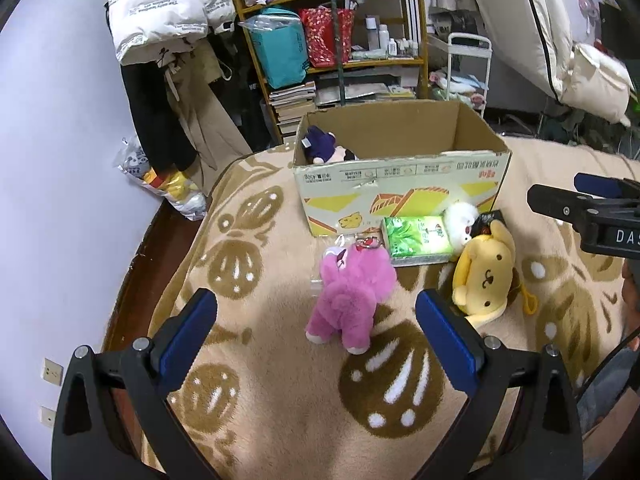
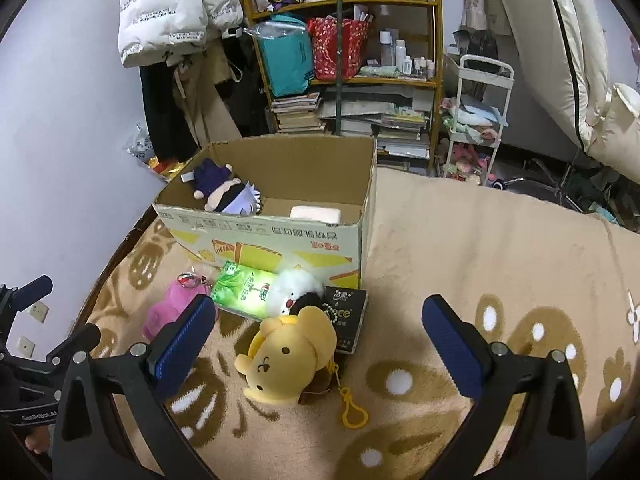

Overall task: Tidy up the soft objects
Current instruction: 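Grasp the pink bear with the left tool while the right tool grasps the yellow dog plush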

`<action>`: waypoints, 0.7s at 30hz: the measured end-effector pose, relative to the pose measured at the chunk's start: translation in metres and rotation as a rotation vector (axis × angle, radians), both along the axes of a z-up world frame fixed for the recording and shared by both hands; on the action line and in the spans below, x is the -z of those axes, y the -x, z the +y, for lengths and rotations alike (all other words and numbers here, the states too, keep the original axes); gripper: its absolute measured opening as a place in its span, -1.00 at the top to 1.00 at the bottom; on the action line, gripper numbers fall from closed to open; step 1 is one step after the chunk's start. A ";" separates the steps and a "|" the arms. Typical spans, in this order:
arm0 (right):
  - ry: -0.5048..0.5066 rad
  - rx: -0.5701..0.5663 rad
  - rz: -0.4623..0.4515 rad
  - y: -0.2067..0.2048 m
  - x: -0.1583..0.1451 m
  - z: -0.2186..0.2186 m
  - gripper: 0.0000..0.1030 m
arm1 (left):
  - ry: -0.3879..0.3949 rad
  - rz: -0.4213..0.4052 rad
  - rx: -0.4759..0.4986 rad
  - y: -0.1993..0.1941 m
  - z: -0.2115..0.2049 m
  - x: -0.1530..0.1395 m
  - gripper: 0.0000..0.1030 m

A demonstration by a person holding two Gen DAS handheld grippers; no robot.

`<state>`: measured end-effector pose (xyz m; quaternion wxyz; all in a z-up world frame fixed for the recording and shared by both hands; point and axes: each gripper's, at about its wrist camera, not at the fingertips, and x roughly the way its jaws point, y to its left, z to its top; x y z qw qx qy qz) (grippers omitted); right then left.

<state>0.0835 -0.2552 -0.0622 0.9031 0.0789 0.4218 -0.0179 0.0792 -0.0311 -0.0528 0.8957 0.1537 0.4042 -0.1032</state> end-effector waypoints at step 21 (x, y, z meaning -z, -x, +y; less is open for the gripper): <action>0.030 -0.041 0.109 -0.013 0.036 0.019 -1.00 | 0.023 0.101 0.019 -0.027 -0.003 0.035 -0.91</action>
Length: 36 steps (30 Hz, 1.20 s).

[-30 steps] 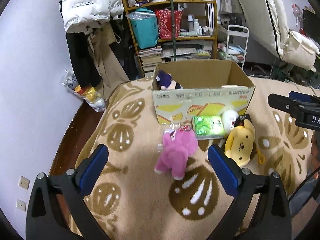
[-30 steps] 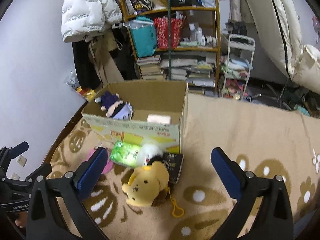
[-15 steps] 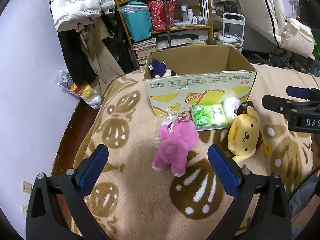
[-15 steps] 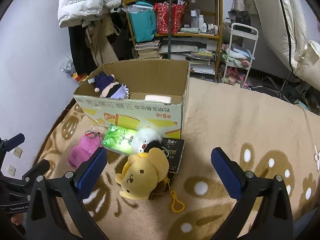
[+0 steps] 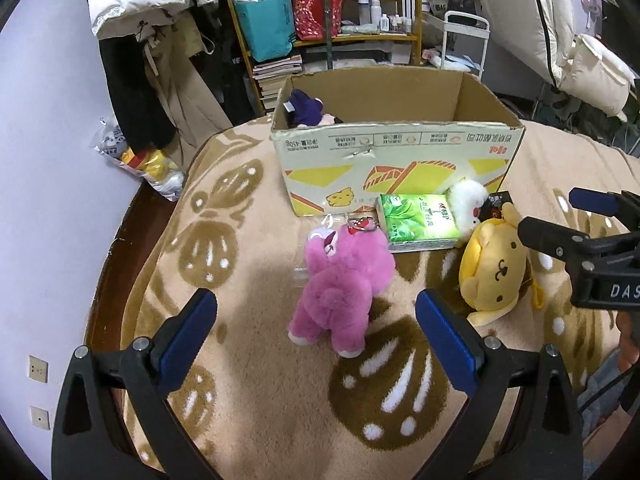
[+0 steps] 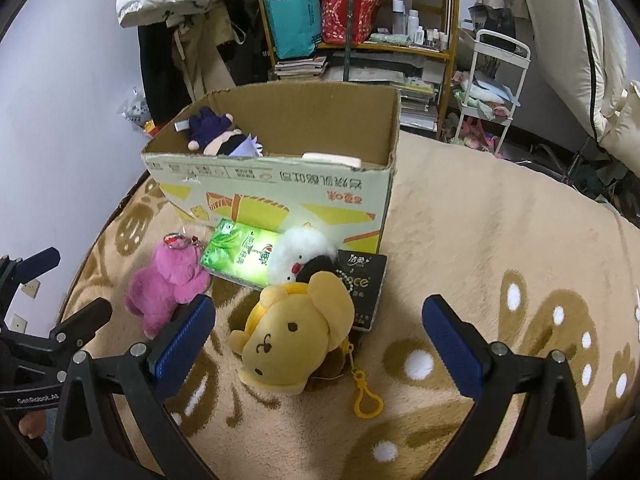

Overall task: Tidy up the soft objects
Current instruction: 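Grasp the pink bear with the left tool while the right tool grasps the yellow dog plush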

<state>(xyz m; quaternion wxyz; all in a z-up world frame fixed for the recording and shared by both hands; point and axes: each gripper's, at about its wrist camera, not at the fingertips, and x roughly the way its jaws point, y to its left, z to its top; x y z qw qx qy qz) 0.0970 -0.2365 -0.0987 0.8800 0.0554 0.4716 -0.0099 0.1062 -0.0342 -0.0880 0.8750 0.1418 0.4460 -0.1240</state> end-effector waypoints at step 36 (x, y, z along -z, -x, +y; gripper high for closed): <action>-0.043 -0.010 0.182 -0.031 0.067 0.018 -1.00 | -0.055 0.166 0.015 -0.036 -0.012 0.073 -0.85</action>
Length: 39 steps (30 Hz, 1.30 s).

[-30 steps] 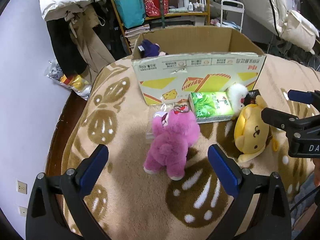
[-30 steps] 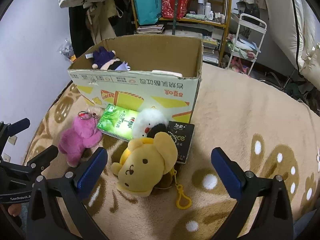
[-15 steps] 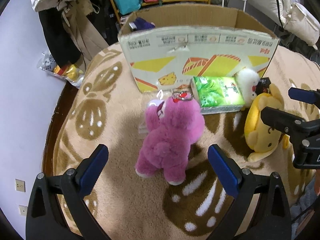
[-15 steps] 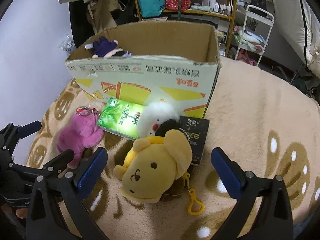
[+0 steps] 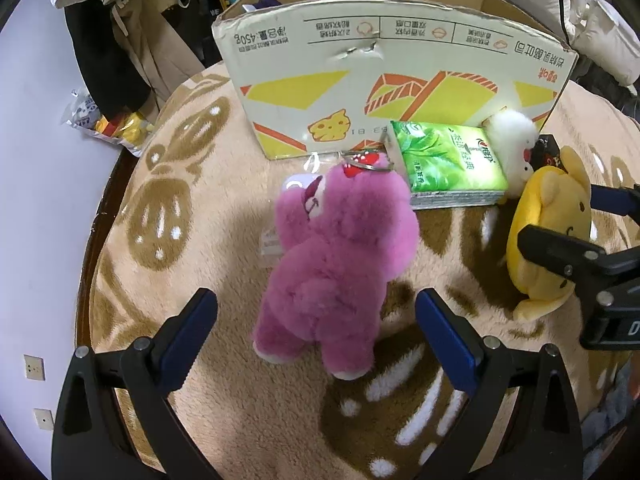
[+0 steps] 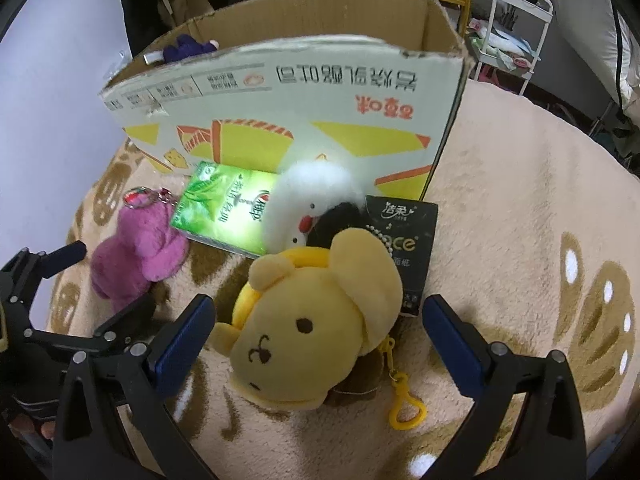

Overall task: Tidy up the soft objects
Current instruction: 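Grasp the pink bear with the left tool while the right tool grasps the yellow dog plush, then lift the pink bear with the left tool while the right tool lifts the yellow dog over the box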

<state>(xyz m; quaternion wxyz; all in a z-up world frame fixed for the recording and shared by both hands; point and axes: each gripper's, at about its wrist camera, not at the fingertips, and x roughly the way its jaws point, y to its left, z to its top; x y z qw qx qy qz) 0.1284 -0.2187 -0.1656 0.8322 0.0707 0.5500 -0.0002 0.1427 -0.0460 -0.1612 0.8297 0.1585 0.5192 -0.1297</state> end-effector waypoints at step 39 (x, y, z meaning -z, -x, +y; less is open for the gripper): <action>-0.094 0.041 -0.226 0.038 -0.061 -0.008 -0.43 | 0.124 -0.126 -0.065 0.045 0.022 -0.059 0.02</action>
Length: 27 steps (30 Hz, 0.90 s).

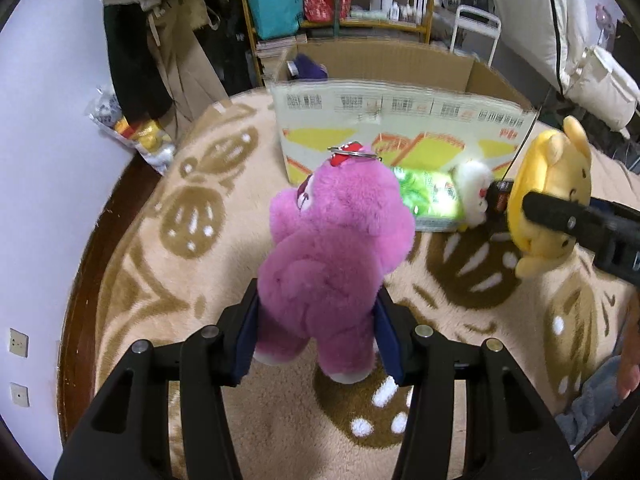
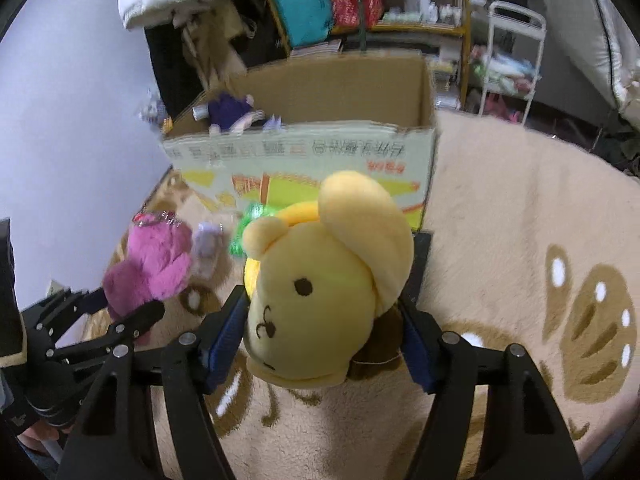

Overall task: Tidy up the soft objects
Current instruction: 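Lift the pink bear with the left tool while the right tool lifts the yellow dog over the box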

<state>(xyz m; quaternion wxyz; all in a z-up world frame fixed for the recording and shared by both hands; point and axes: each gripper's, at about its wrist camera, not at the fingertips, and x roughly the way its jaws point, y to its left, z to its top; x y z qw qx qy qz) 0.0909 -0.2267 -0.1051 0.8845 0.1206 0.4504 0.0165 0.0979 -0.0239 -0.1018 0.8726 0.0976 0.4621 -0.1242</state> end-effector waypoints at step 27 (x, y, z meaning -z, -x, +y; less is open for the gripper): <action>0.091 0.058 -0.338 0.026 -0.093 -0.020 -0.43 | 0.065 -0.380 0.016 0.032 0.001 -0.085 0.02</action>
